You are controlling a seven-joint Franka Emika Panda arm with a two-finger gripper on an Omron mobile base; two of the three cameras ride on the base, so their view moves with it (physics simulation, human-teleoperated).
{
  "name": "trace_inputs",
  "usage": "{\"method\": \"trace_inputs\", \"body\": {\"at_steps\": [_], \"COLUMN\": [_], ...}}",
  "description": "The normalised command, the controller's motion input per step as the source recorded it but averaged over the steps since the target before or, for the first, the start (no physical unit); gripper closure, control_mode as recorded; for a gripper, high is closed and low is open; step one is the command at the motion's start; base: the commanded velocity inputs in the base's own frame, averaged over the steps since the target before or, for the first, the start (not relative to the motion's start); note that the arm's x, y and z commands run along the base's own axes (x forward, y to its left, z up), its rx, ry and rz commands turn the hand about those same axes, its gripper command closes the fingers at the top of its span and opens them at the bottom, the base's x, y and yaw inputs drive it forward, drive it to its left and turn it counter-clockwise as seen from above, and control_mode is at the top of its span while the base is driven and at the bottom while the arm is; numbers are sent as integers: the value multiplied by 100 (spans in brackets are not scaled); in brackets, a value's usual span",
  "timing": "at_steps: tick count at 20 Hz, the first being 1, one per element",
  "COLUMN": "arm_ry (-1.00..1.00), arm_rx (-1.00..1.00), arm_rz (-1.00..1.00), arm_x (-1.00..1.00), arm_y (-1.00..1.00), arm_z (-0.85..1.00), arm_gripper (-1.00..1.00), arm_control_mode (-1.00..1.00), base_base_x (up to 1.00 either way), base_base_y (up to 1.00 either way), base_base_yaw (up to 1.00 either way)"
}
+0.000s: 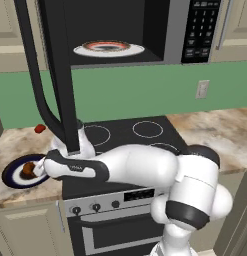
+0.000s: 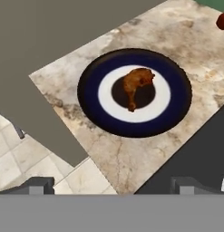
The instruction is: Pick the chicken drumstick from the counter and place it in the microwave. Then turn on the microwave.
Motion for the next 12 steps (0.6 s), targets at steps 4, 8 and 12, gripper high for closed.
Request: {"method": "trace_inputs", "body": {"at_steps": [4, 8, 12], "arm_ry": [0, 0, 0], "arm_rx": [-3, -1, 0], "arm_rz": [-7, -6, -5], "arm_x": [20, 26, 31], "arm_y": [23, 22, 18], "arm_z": [-15, -7, -13], "arm_gripper": [-100, -100, -100], "arm_control_mode": [-100, -100, -100], "base_base_x": [0, 0, 0], "base_base_y": [0, 0, 0], "base_base_yaw": [0, 0, 0]}}
